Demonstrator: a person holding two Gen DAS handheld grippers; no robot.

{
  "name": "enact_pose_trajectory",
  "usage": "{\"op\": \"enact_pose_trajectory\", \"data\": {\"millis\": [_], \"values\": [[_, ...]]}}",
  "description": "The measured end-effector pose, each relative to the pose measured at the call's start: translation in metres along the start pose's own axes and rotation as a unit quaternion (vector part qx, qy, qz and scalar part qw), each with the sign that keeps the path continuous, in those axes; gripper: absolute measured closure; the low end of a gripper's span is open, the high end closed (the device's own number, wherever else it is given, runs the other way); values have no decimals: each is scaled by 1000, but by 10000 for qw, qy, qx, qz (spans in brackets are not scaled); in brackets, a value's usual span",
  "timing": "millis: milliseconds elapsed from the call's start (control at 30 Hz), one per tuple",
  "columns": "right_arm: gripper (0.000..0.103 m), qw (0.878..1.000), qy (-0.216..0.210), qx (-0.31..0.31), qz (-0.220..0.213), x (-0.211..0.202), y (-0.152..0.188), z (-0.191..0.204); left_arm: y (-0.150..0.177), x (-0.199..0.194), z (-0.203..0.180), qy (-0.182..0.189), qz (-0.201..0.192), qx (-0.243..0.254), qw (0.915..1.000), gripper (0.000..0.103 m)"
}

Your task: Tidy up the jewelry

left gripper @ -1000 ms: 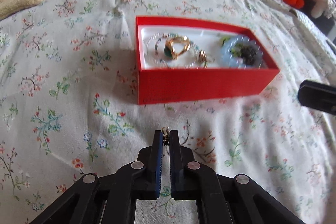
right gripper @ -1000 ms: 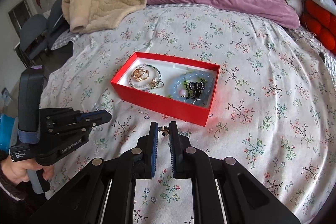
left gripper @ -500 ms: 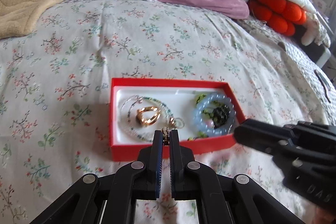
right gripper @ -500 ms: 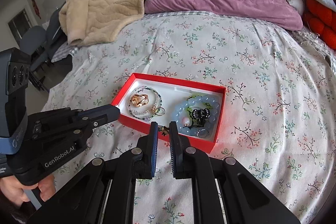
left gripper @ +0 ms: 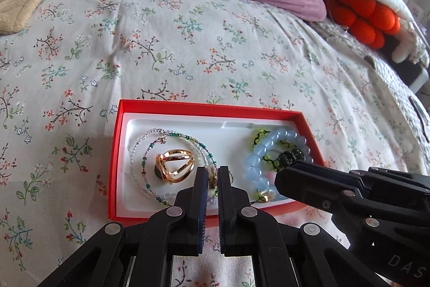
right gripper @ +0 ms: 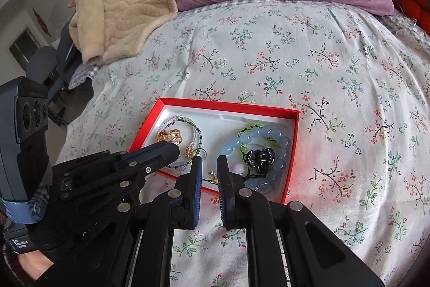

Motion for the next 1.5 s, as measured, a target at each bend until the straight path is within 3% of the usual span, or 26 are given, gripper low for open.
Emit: {"op": "enact_pose_trajectory", "data": {"millis": [100,233,467,667,700,800,867,1000,1100,1267,1500], "values": [[87,10000,-12,12,75,1,3,0,1,-1,2,-51,20,39,10000,85],[81,10000,45,-45,63,-5,5,-1,2,-8,3,-56,7,91,9999,78],[69,9998,186,-34,-7,-28,14,-9,12,-29,12,-273,-5,241,9993,54],[47,9987,481,34,132,-43,34,-16,29,-43,21,-533,99,277,9981,27],[44,9984,535,41,160,-46,37,-16,32,-45,23,-598,126,286,9977,18],[35,9975,676,43,218,-52,47,-14,41,-51,30,-896,212,257,9954,7],[29,9967,780,60,231,-56,52,-12,48,-56,33,-1014,294,194,9942,5],[8,9949,971,118,264,-62,63,-6,59,-63,38,-1258,426,147,9910,1],[0,9926,1184,85,271,-64,71,-1,66,-68,43,-1489,494,116,9875,1],[0,9868,1580,-139,322,-65,78,3,77,-67,54,-1631,740,-118,9838,1],[0,9860,1631,-70,330,-61,79,3,79,-65,58,-1688,767,-148,9825,1]]}}
Point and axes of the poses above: each gripper's, at about its wrist camera, not at the fingertips, and x roughly the way its jaws point, z to its left, y to its underside, the point moved 10 cm from there along x, roughly the way its jaws point, and after that the axes turned 8 degrees about -y, right-handed, at the moved point
